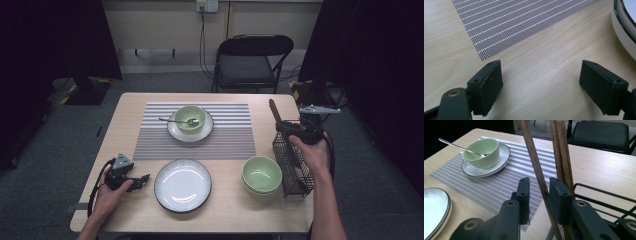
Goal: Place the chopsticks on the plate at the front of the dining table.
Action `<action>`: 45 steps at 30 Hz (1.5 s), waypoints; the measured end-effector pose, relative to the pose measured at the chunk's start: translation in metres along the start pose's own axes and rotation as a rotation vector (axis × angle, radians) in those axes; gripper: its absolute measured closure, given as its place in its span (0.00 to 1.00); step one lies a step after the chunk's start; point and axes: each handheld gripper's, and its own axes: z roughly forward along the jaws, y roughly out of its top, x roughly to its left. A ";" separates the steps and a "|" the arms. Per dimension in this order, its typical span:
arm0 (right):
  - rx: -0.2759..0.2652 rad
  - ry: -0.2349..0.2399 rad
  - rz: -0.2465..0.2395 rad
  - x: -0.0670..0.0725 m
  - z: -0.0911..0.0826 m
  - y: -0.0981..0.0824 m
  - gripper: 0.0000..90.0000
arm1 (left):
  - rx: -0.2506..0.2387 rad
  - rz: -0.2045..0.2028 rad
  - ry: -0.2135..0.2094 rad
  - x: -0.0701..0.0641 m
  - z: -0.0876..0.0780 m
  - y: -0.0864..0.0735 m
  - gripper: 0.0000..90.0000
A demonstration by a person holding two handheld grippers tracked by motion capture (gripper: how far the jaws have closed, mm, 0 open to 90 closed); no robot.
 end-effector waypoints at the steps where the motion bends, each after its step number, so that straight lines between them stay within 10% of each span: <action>1: 0.000 0.000 0.000 0.000 0.000 0.000 0.79 | 0.000 0.001 0.000 0.000 0.000 0.000 0.20; 18: 0.065 -0.063 0.016 -0.003 0.020 0.003 0.86 | 0.000 -0.001 -0.001 0.000 0.000 0.000 0.20; 36: -0.078 -0.047 0.027 -0.006 -0.001 0.021 0.92 | 0.000 0.000 -0.001 0.000 0.000 0.000 0.20; 45: -0.043 -0.045 0.017 -0.003 0.006 0.009 0.90 | 0.001 0.000 -0.002 0.000 0.000 0.000 0.20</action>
